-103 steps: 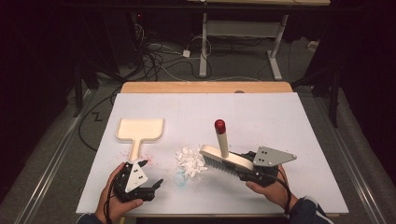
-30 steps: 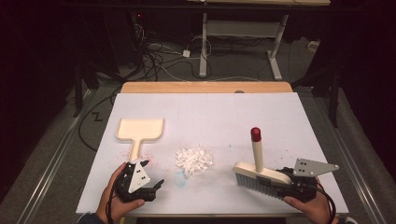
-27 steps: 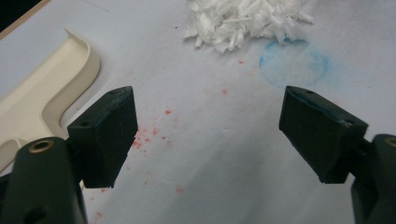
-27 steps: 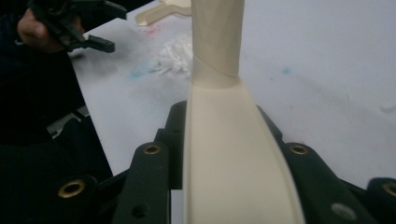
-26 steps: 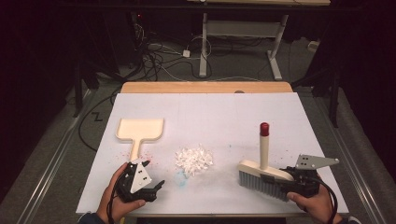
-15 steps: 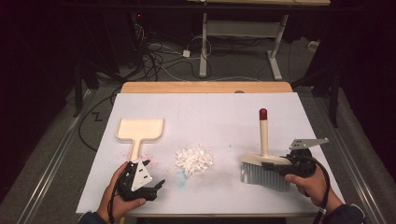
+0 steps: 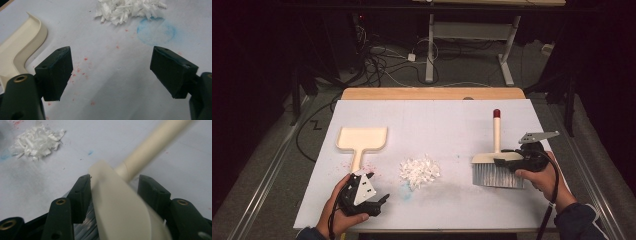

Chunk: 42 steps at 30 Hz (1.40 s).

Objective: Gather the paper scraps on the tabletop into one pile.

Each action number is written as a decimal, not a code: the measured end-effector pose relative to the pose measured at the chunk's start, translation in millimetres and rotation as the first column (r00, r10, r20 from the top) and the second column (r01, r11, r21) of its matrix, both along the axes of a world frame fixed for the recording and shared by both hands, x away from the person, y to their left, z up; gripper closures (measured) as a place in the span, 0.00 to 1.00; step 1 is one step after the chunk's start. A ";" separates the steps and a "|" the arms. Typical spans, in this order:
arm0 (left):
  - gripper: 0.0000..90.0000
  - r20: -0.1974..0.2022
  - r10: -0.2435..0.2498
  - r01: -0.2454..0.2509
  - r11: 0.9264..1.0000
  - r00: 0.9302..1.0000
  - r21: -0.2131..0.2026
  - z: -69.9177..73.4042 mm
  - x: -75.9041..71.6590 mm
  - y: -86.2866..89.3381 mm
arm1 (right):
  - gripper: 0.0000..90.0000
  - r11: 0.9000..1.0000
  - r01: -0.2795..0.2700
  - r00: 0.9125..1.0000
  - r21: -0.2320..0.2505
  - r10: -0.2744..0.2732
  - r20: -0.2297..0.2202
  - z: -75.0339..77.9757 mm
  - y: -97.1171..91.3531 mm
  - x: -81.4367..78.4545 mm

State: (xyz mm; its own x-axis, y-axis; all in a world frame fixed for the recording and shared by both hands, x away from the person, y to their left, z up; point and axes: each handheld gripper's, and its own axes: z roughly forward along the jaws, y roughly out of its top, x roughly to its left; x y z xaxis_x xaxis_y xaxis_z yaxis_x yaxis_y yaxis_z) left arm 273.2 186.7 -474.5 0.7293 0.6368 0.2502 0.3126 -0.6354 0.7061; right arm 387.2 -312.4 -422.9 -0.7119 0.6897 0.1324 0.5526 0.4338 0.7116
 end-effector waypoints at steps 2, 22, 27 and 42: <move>0.19 0.000 -0.001 0.001 1.000 1.000 -0.003 0.0 0.4 -0.4 | 0.56 0.999 0.026 0.999 -0.021 -0.026 0.028 3.2 -3.7 2.4; 0.19 0.030 0.012 -0.012 1.000 0.999 0.001 2.7 -3.3 0.4 | 0.24 0.993 0.115 0.855 -0.006 -0.096 0.510 5.2 20.0 -83.3; 0.18 0.035 0.007 -0.007 1.000 0.999 0.000 3.2 -5.1 -0.5 | 0.23 0.993 0.117 0.848 -0.030 -0.084 0.524 -0.4 24.2 -104.9; 0.18 0.034 0.007 -0.007 1.000 0.999 0.014 2.2 -3.1 -2.9 | 0.23 0.992 0.121 0.856 -0.029 -0.089 0.510 -4.6 23.4 -107.5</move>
State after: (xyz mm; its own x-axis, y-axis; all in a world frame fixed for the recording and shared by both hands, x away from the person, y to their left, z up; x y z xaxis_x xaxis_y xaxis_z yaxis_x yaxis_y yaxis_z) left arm 270.1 183.8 -472.3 0.7156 0.6380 0.2843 0.2928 -0.6436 0.7072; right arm 279.7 -289.1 -427.5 -0.5923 0.7595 -0.2690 0.1671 0.4424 0.8811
